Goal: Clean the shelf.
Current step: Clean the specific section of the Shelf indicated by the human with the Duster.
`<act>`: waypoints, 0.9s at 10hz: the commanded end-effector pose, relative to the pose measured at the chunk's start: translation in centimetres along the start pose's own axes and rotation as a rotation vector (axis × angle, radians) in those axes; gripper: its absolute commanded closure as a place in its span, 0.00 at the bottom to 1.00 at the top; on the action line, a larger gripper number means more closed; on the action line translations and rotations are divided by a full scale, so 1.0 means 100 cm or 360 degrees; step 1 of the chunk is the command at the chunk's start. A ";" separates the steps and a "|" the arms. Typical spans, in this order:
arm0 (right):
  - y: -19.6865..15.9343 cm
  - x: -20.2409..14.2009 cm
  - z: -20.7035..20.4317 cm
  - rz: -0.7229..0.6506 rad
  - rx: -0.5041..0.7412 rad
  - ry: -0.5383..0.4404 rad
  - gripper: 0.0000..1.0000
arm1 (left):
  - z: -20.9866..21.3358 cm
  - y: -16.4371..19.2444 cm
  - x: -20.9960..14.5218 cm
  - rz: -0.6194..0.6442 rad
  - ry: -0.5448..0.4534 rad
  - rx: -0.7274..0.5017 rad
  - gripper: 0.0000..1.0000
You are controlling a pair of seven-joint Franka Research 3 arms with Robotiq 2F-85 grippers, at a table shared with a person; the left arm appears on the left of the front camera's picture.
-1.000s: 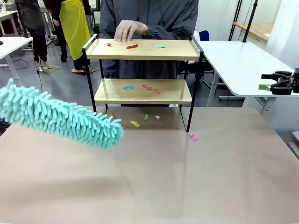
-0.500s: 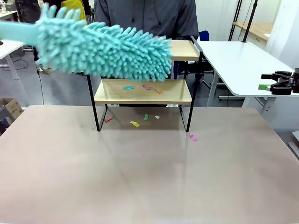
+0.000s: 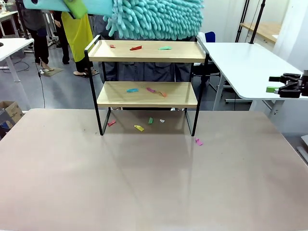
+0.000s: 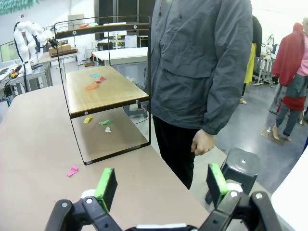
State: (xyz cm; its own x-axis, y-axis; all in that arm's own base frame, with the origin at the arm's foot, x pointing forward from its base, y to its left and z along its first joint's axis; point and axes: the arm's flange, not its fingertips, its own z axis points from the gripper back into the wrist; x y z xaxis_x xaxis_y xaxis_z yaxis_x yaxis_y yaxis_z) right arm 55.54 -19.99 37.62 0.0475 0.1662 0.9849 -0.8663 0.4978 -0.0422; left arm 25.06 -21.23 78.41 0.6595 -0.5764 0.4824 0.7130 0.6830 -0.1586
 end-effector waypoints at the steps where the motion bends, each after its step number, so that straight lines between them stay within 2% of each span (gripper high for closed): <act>1: 0.001 0.002 -0.001 0.0005 0.0002 0.0003 0.00 | 0.011 0.012 -0.012 -0.0039 0.0026 -0.0010 0.87; 3: 0.001 0.002 -0.001 0.0005 0.0002 0.0003 0.00 | 0.004 0.006 -0.004 0.0000 0.0016 -0.0016 0.87; 5: 0.001 0.002 -0.001 0.0005 0.0002 0.0003 0.00 | -0.018 -0.044 0.019 0.0314 -0.0064 0.0060 0.87; 6: 0.001 0.002 -0.001 0.0005 0.0002 0.0003 0.00 | -0.025 -0.079 0.043 0.0514 -0.0177 0.0165 0.87; 7: 0.001 0.002 -0.001 0.0005 0.0002 0.0003 0.00 | -0.037 -0.108 0.059 0.0661 -0.0223 0.0260 0.87; 9: 0.001 0.002 -0.001 0.0005 0.0002 0.0003 0.00 | -0.069 -0.137 0.101 0.0795 -0.0344 0.0413 0.87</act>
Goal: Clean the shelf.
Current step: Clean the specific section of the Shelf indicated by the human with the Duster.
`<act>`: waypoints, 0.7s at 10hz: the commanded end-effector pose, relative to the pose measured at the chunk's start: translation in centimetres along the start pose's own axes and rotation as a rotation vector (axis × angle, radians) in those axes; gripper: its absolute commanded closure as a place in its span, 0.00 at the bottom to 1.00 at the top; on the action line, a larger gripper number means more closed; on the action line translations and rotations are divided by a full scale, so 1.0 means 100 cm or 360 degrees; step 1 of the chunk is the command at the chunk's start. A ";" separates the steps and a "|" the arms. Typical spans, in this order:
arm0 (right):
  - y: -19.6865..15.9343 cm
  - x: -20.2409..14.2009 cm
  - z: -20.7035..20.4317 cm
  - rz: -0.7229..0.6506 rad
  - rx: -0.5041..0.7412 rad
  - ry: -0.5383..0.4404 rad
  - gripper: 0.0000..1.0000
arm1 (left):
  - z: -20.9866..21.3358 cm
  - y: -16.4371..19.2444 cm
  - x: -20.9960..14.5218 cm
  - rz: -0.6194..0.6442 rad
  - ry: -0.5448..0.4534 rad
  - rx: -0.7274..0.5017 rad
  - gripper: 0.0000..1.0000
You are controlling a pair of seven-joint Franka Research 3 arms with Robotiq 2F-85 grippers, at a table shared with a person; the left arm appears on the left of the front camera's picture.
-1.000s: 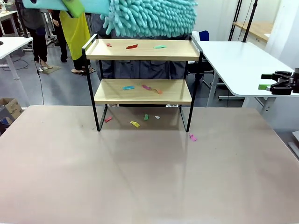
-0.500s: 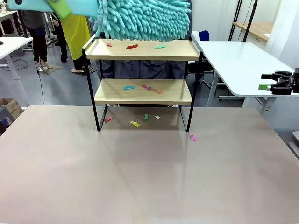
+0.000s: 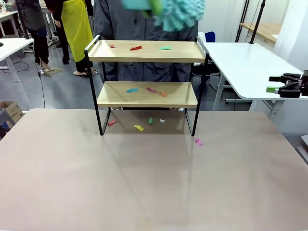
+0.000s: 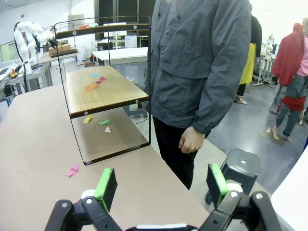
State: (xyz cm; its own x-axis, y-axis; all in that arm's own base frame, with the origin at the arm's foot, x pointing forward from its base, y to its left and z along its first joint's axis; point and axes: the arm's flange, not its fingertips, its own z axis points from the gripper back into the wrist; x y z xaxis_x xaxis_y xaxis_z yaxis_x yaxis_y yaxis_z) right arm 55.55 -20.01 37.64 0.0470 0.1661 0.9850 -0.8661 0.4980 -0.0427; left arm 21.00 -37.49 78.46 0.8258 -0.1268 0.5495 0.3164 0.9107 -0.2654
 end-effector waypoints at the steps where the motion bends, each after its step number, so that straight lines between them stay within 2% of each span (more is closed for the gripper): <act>1: 0.001 0.002 -0.001 0.0005 0.0003 0.0004 0.00 | -0.042 -0.033 0.037 0.0118 -0.0104 0.0197 0.87; 3: 0.001 0.002 -0.001 0.0005 0.0003 0.0004 0.00 | -0.080 -0.049 0.056 0.0133 -0.0189 0.0271 0.87; 4: 0.001 0.002 -0.001 0.0005 0.0003 0.0004 0.00 | -0.094 -0.053 0.061 0.0157 -0.0219 0.0248 0.87; 6: 0.001 0.002 -0.001 0.0005 0.0003 0.0004 0.00 | -0.122 -0.051 0.081 0.0159 -0.0189 0.0127 0.87; 7: 0.001 0.002 -0.001 0.0005 0.0003 0.0004 0.00 | -0.135 -0.048 0.085 0.0201 -0.0161 0.0133 0.87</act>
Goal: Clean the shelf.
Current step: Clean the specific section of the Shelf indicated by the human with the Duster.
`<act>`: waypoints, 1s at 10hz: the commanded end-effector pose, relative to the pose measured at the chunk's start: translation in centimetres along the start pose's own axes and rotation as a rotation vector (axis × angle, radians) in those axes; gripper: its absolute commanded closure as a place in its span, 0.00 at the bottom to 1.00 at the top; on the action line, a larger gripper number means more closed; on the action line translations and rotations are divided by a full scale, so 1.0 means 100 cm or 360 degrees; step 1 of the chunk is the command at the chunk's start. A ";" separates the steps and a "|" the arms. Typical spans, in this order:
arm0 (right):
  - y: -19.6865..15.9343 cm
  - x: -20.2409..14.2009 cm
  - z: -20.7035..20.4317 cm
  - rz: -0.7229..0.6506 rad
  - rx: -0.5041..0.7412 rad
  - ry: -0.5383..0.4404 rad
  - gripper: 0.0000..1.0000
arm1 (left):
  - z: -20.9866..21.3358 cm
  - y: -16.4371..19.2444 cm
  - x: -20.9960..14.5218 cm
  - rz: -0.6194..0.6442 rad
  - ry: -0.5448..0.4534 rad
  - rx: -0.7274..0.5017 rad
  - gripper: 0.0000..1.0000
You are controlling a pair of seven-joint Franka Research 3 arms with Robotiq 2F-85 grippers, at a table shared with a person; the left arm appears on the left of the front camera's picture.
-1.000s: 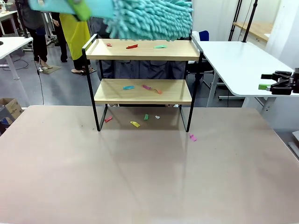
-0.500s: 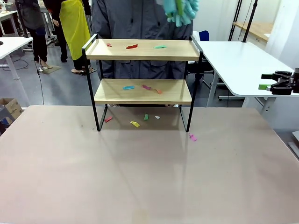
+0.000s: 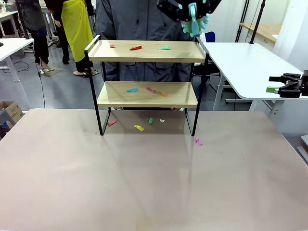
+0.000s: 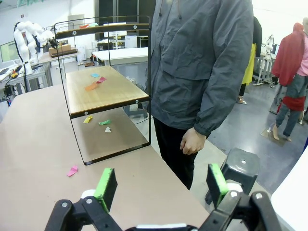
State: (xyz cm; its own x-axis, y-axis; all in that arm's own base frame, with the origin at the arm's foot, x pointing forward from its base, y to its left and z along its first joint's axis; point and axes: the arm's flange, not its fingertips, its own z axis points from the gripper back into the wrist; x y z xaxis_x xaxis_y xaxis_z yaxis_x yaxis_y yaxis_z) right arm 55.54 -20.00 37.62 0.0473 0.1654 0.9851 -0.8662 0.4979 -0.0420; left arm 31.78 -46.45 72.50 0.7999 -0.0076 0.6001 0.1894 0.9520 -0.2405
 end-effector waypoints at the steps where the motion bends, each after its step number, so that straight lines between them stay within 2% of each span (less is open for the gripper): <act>1: 0.001 0.002 -0.001 0.0006 0.0003 0.0004 0.00 | -0.014 -0.018 0.019 0.0112 0.0005 -0.0002 0.87; 8: 0.001 0.002 -0.001 0.0006 0.0003 0.0004 0.00 | -0.081 -0.008 0.032 0.0333 0.0188 0.0120 0.87; 10: 0.001 0.002 -0.001 0.0006 0.0003 0.0004 0.00 | -0.082 -0.005 0.035 0.0225 0.0424 0.0084 0.87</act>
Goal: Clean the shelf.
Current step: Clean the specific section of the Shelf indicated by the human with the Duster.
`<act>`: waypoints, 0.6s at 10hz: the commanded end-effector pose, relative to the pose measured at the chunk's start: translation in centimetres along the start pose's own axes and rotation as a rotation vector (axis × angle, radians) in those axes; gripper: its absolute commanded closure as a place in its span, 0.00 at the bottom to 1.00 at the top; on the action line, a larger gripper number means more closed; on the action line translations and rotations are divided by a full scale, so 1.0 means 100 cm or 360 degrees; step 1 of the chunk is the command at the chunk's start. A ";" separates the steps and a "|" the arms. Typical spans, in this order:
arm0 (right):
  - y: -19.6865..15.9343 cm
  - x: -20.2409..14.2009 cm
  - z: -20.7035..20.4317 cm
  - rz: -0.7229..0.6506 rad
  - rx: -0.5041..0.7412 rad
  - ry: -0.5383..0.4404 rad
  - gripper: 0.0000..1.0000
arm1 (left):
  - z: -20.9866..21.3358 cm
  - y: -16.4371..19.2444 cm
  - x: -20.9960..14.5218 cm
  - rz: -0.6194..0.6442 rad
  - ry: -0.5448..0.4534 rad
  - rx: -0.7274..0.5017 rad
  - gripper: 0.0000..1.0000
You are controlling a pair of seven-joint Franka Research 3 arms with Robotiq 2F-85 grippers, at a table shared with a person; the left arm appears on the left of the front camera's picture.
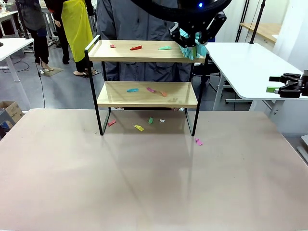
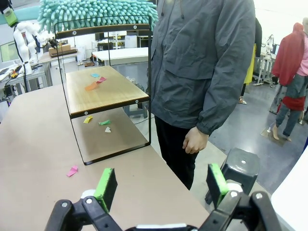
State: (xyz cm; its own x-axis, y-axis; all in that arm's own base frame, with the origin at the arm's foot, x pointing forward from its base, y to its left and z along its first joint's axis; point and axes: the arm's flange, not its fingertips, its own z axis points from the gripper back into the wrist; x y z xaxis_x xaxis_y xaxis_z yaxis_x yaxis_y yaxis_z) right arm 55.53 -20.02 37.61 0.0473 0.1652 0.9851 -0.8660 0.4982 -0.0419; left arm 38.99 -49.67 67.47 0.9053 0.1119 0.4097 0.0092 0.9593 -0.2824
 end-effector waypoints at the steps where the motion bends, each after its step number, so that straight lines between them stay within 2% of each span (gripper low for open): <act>1: 0.001 0.002 -0.001 0.0006 0.0003 0.0004 0.00 | 0.001 0.001 0.000 0.0015 -0.0069 -0.0003 0.87; 2: 0.001 0.002 -0.001 0.0006 0.0003 0.0004 0.00 | 0.001 0.001 0.000 0.0015 -0.0069 -0.0003 0.87; 3: 0.001 0.002 -0.001 0.0006 0.0003 0.0004 0.00 | 0.000 0.000 0.001 -0.0002 0.0001 0.0000 0.87; 6: 0.001 0.002 -0.001 0.0006 0.0003 0.0004 0.00 | -0.006 0.027 0.003 -0.0019 0.0060 0.0098 0.87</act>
State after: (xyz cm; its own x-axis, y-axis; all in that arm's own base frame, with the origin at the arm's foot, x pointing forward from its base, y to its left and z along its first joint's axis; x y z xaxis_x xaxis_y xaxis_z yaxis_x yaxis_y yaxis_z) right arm 55.53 -20.03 37.61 0.0473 0.1652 0.9851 -0.8660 0.4983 -0.0420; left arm 39.66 -48.90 66.56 0.9099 0.1015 0.4022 0.0004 0.9694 -0.2456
